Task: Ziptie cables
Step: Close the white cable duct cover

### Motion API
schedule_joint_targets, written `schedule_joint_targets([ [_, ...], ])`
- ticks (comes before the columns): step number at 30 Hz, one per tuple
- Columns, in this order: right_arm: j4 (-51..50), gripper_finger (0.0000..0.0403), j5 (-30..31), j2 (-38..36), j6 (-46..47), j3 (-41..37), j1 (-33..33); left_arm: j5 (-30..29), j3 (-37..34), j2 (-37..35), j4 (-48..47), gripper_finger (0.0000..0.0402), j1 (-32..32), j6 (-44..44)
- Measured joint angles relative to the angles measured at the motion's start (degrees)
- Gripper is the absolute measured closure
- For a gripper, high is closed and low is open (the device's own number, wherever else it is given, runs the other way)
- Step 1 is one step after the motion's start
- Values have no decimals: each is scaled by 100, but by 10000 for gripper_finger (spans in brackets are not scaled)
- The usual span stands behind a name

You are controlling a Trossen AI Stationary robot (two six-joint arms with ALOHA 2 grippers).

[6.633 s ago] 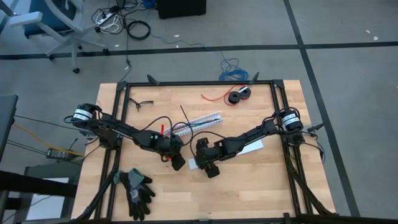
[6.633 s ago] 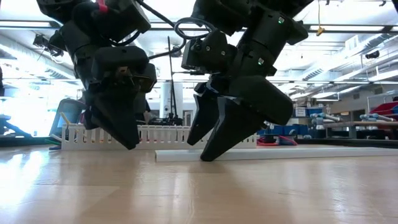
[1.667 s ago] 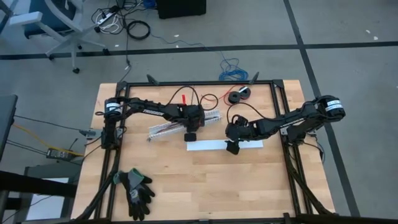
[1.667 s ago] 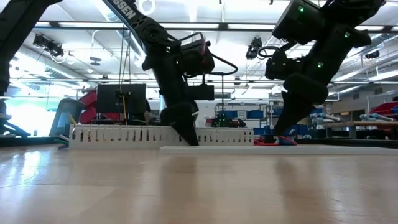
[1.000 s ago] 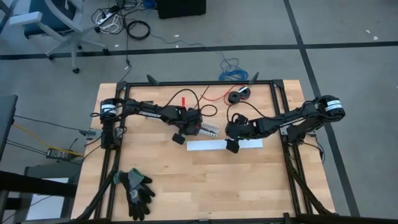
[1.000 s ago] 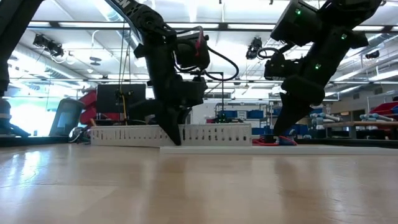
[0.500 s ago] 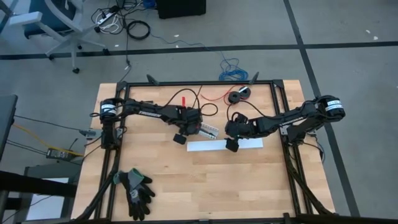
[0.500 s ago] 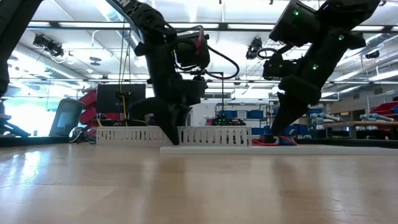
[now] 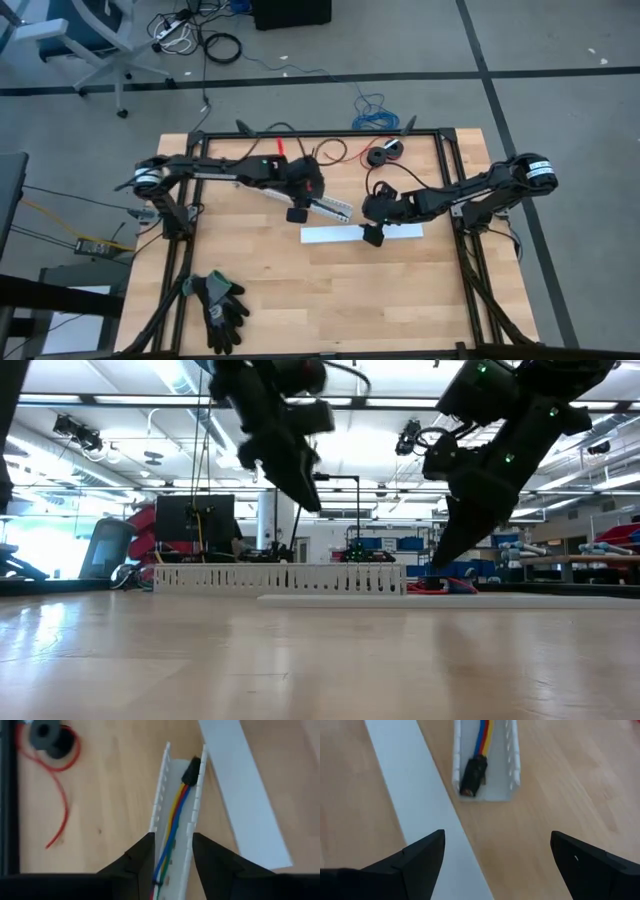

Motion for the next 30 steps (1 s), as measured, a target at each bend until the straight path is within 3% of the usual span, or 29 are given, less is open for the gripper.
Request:
schedule_joint_targets([
  [6,314,57,-58,-175,-57,0,180,13,-947,-839,263,259,-53,-903],
  [11,1413,57,-482,-127,-515,0,245,-39,-2029,-1612,1211,259,-268,-2043],
  [18,1908,57,-792,-120,-1034,91,13,-560,-3175,-2183,2135,259,-738,-3106],
  [21,1933,57,-1055,165,-1244,387,-167,-681,-3465,-2191,2445,259,-843,-3348],
  [25,1663,57,-1518,1069,-1698,1168,-247,-698,-3771,-2173,2730,259,-883,-3567],
  [30,1046,60,-1547,2001,-2396,2221,-251,-738,-3959,-2236,2863,259,-908,-3667],
])
